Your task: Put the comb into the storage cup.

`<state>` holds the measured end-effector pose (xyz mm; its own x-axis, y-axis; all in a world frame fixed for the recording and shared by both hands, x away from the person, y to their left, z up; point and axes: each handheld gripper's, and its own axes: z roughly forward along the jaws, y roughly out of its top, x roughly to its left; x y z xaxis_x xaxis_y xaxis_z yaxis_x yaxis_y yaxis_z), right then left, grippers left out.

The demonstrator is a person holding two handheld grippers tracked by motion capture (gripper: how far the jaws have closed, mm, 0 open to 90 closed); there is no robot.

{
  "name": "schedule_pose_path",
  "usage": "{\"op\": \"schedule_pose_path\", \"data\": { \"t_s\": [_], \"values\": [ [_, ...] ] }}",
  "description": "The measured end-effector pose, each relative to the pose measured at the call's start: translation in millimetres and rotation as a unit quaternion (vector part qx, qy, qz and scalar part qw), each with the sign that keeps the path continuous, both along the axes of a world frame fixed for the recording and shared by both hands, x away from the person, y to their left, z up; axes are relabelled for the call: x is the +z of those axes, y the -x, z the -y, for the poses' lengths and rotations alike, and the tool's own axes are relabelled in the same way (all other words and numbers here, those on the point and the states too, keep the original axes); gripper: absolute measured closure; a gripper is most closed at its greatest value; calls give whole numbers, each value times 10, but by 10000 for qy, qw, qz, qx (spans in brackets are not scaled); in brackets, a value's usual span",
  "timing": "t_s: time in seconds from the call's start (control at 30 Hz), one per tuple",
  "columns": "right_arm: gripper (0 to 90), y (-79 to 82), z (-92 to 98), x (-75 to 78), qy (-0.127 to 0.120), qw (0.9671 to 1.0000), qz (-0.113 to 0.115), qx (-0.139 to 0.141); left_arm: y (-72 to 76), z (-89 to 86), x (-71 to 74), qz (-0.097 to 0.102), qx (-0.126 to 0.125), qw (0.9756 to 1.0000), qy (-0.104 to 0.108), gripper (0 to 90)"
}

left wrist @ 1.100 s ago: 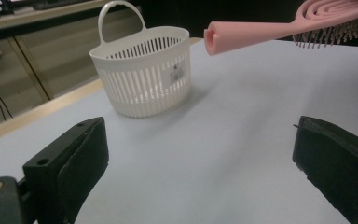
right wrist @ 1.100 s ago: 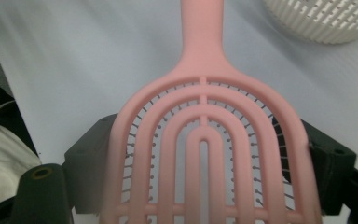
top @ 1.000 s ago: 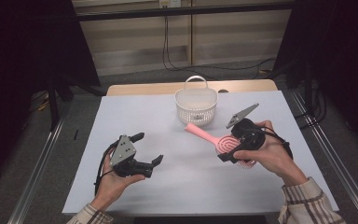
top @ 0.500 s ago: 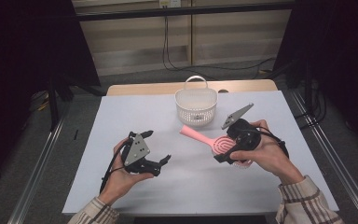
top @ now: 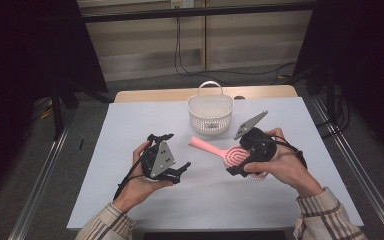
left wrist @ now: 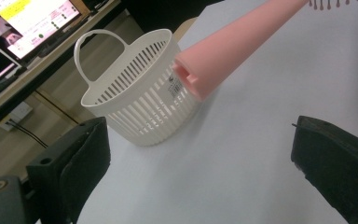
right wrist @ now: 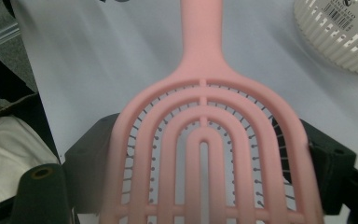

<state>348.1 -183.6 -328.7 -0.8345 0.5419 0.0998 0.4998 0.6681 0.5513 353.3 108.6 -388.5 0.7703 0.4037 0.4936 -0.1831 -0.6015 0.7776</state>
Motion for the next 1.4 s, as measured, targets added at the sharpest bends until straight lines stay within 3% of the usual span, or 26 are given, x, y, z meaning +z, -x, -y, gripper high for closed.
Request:
{"op": "schedule_pose_path", "data": {
  "t_s": [0.13,0.27,0.53,0.67,0.8,1.03,1.1,1.13,1.2,1.27,1.4],
  "values": [
    [194,6,-6,7,-11,10000,3,14,23,39,-14,278,17,9994,-190,53],
    [195,12,-24,2,-16,10000,-47,85,47,73,-31,646,31,9968,-472,60],
    [195,12,-60,12,-23,9999,-67,99,73,110,-27,882,-1,9941,-634,67],
    [195,5,-77,8,-26,9999,-60,131,96,134,-6,1118,-51,9911,-728,52],
    [195,9,-104,3,-15,9998,-71,205,125,171,-1,1367,-64,9865,-895,55],
    [195,10,-143,0,9,9996,-80,268,170,255,6,1456,-109,9838,-1041,70],
    [195,9,-149,2,7,9996,-80,266,195,272,8,1614,-65,9800,-1161,76],
    [195,8,-151,2,9,9996,-70,276,214,287,7,1736,-48,9770,-1237,82],
    [195,6,-155,10,-28,9997,-2,227,240,309,14,1738,-81,9768,-1251,92],
    [195,7,-161,15,-48,9997,-2,248,264,341,22,1892,-81,9726,-1347,108],
    [195,8,-191,12,-37,9996,-9,286,311,408,16,1994,-107,9696,-1416,125]
  ]
}}
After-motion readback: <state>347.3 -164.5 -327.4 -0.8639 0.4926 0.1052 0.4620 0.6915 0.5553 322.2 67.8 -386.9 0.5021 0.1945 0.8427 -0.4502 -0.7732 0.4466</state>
